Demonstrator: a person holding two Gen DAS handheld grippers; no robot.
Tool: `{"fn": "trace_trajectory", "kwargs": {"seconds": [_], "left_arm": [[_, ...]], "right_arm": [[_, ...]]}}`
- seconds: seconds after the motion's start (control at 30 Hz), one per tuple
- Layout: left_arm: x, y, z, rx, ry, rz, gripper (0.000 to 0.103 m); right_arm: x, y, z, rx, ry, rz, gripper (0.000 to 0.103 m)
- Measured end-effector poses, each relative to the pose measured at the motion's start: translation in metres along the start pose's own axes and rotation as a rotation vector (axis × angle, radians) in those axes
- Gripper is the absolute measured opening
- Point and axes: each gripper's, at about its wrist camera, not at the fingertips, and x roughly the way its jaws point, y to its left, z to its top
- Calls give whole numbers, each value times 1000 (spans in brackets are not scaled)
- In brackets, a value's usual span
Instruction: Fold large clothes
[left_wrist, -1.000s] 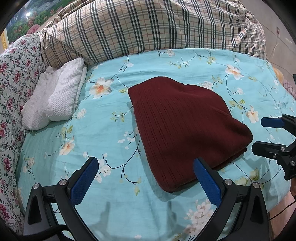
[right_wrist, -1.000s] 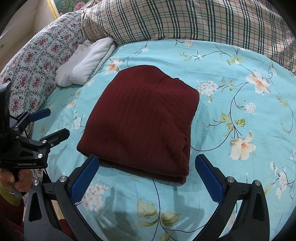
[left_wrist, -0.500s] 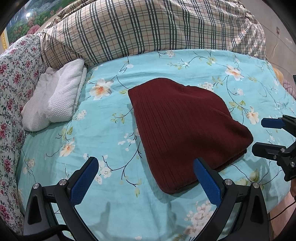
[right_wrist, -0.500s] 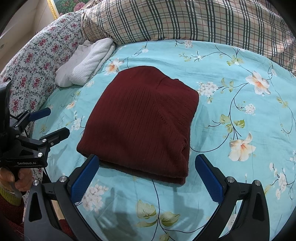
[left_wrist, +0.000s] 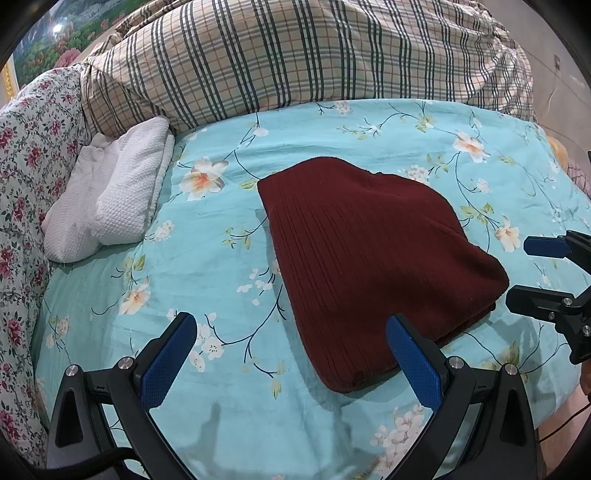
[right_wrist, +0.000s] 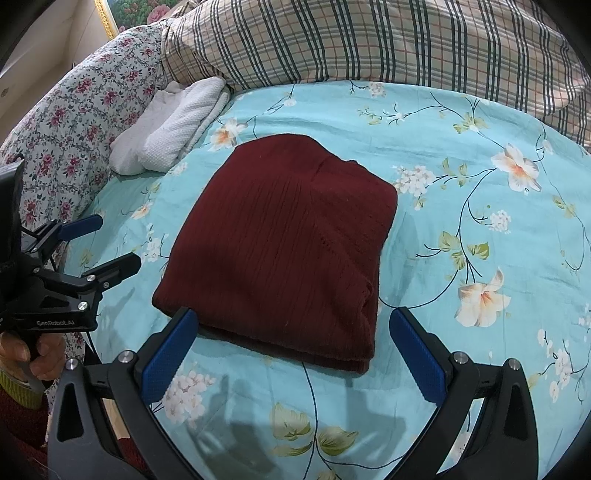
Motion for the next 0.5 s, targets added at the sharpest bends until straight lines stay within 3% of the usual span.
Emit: {"fn": "trace_trajectory", "kwargs": {"seconds": [0.5], "left_arm": [[6,-4,4,2,-5,11,102]], "right_arm": [[2,-4,5,7,-10,2,103]]}}
